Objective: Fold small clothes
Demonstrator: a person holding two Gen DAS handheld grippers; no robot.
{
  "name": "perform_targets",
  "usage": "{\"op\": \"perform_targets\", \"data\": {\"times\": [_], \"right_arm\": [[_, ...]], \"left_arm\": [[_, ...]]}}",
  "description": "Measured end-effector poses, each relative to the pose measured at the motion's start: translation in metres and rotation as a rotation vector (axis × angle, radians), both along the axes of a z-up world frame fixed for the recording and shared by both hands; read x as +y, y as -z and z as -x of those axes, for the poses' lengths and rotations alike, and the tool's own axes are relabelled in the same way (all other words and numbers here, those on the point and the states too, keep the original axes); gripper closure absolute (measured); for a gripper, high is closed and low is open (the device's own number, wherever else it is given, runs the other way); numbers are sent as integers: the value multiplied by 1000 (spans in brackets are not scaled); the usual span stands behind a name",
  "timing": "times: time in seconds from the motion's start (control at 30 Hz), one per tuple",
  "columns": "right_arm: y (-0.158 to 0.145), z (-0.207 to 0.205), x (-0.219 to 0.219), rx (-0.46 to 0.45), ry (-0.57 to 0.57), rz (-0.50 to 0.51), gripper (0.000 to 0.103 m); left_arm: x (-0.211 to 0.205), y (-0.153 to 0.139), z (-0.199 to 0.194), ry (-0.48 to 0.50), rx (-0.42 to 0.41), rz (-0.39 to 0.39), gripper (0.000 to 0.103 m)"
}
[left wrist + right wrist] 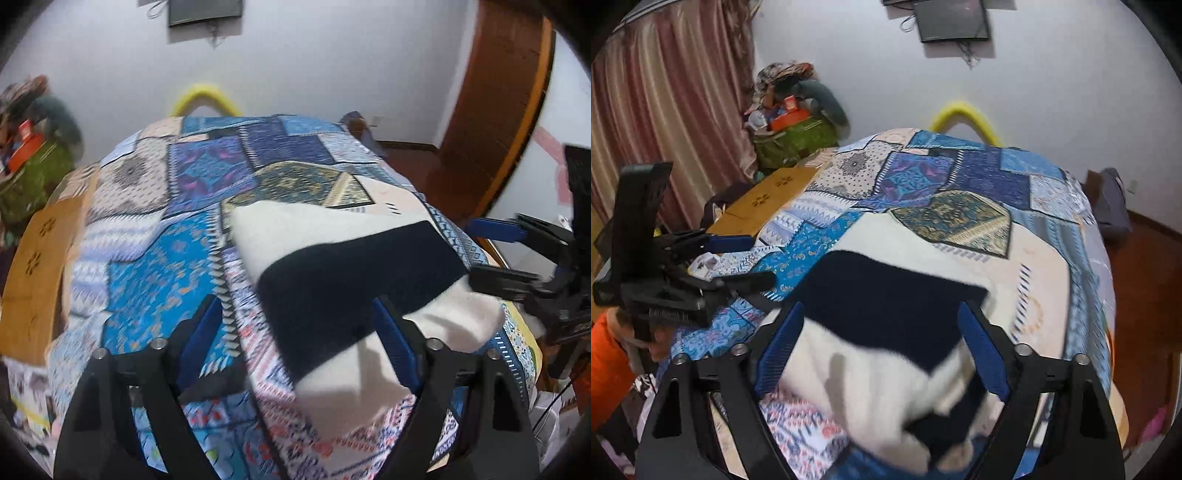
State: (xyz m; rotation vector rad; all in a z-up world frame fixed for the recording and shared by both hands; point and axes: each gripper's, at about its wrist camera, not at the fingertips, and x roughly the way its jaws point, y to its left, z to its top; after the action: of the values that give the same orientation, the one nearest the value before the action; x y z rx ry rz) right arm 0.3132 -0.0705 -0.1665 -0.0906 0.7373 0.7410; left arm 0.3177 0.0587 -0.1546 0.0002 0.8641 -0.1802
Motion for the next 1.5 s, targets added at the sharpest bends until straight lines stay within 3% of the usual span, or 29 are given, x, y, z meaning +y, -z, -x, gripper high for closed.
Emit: {"op": "perform_targets", "data": {"times": [0.03, 0.1, 0.17, 0.23, 0.27, 0.5, 0.63, 0.77, 0.93, 1.07, 1.27, 1.37, 1.5], "right_arm": [[7, -5, 7, 9, -12, 7, 37], [22, -15, 15, 46, -23, 25, 46], [39, -24, 18, 88, -22, 57, 55], [56, -29, 17, 110, -14, 110, 69], [61, -29, 13, 103, -11, 126, 72], [52, -7, -25, 60, 21, 104, 72], [45, 3, -42, 33, 48, 129, 58], [40, -1, -62, 105, 64, 73, 42], [29, -7, -75, 119, 111, -9, 13], [40, -22, -74, 225, 133, -78, 8], [84, -56, -62, 461, 163, -135, 8], [102, -65, -60, 508, 159, -124, 4], [120, -72, -62, 579, 127, -194, 4]], "left_arm": [[-6, 6, -6, 21, 11, 4, 30], [-15, 20, -15, 52, 48, 13, 48], [-23, 36, -22, 75, 92, 10, 55], [-26, 46, -22, 79, 80, -16, 54], [-26, 46, -20, 86, 71, -18, 54], [-9, 38, 5, 85, 84, -6, 47], [8, 28, 18, 43, 85, 8, 43], [28, 28, 11, -6, 150, 63, 42], [34, 35, -2, -37, 205, 147, 42], [34, 44, -16, -48, 239, 255, 31], [37, 71, -43, -55, 358, 451, 30], [39, 83, -52, -64, 399, 506, 27], [36, 95, -58, -62, 424, 555, 22]]}}
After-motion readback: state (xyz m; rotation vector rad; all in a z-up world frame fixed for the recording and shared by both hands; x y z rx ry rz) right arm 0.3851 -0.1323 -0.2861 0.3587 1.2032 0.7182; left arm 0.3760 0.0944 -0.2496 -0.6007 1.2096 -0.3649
